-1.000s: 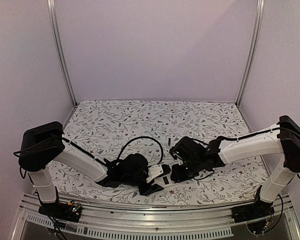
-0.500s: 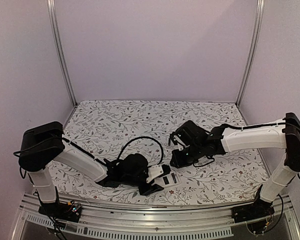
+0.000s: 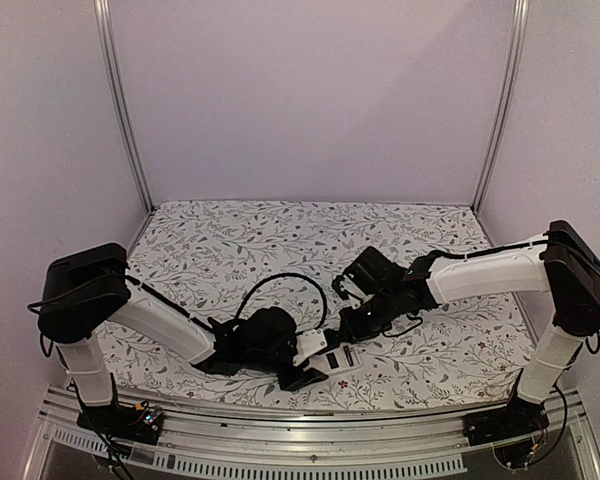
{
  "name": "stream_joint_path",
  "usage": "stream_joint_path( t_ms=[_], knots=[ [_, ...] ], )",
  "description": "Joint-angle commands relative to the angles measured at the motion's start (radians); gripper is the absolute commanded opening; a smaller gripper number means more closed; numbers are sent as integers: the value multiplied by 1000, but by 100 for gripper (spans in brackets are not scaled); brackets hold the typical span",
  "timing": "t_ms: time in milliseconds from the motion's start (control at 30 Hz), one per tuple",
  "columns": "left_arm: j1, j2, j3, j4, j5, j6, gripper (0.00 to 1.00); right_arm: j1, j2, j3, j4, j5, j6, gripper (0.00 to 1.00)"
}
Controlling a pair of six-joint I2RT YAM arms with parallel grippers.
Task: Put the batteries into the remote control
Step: Place the battery in the battery compartment, then load the battery into the battery compartment.
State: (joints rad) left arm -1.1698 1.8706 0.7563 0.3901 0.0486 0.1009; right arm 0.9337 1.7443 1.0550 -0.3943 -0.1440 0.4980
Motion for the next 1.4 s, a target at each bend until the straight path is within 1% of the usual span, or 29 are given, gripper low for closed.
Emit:
stream_joint_path(
  t_ms=[0,300,633,967,1167,1367],
  knots=[
    [-12,69,-40,-165,-26,31,50,1,-6,-21,-6,-7,-3,12],
    [-12,72,-38,-171,-24,26,50,15,-8,-16,-31,29,-4,13],
    [-12,71,-37,-172,-26,27,49,22,-7,-36,-27,34,15,8],
    [-12,72,-40,-168,-25,28,50,30,8,-47,-30,43,15,8],
    [-12,74,-38,-168,-23,27,50,30,4,-12,-38,35,3,8],
    [-12,72,-40,-168,-24,27,50,31,-16,0,-72,80,5,8]
  ],
)
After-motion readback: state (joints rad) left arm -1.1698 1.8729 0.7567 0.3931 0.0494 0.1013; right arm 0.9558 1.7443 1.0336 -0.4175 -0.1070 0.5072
